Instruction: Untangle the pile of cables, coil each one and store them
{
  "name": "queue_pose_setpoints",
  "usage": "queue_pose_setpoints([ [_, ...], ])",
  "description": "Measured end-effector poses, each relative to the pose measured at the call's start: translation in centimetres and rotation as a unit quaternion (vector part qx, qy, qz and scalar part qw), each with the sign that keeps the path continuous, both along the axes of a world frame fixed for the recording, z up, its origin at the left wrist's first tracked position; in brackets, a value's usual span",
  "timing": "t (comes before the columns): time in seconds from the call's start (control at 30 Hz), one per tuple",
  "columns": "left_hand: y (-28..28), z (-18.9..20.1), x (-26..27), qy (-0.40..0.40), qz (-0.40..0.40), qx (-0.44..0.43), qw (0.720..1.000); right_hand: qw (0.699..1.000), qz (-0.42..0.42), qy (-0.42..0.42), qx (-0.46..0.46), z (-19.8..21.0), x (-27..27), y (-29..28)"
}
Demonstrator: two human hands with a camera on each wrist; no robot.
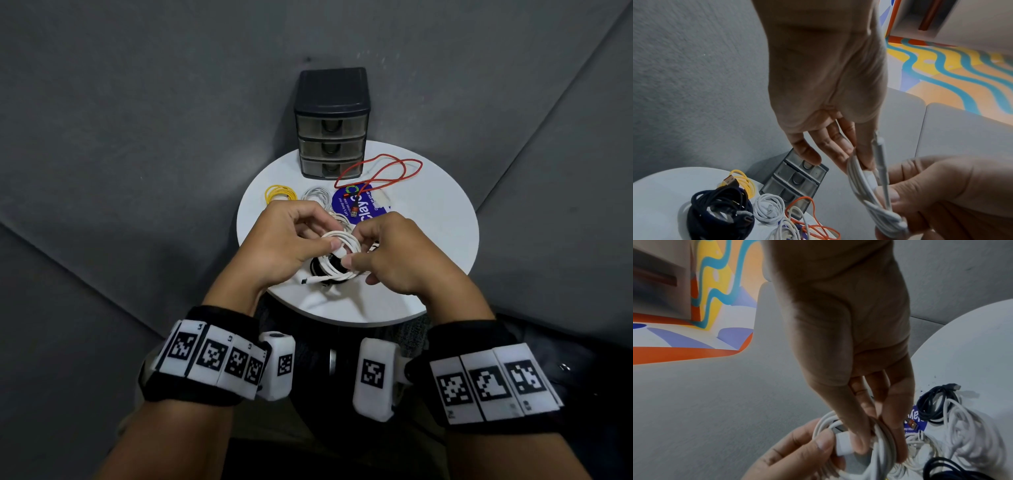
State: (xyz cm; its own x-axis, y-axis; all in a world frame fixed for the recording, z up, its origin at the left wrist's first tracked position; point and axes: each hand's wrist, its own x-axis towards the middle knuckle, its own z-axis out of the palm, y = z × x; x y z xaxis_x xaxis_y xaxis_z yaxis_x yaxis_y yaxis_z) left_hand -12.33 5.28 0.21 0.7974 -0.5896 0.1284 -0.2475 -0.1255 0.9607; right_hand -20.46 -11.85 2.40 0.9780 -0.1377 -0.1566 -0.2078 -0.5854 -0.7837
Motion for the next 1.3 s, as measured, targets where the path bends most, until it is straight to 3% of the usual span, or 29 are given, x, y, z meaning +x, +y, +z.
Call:
queue_pose_setpoints([
  [0.37,-0.4,-0.1,0.5,-0.025,0.027,0.026,0.999,0.998,-0.017,0.000,-0.060,0.4,0.1,0.1],
  [0.7,-0.5,-1.1,0.8,-0.045,0.109,-0.007,0.993,0.995,-0.080,-0.045,-0.041,-0.4,0.9,0.6],
  [0.87,-1.0,0.3,1.4,-0.051,0.160,-0.026,0.985,0.987,-0.106,-0.094,0.080,0.7,1.3,0.5],
  [1.07,-1.8,1.7,2.4,-0.047,0.186,-0.051,0.980,0.952,-0.121,-0.098,0.265,2.2,1.9,-0.4],
  [1.3,-3.1,2.9,4.1,-0.048,0.187,-0.077,0.978,0.932,-0.141,-0.103,0.319,3.7,2.6,-1.8],
])
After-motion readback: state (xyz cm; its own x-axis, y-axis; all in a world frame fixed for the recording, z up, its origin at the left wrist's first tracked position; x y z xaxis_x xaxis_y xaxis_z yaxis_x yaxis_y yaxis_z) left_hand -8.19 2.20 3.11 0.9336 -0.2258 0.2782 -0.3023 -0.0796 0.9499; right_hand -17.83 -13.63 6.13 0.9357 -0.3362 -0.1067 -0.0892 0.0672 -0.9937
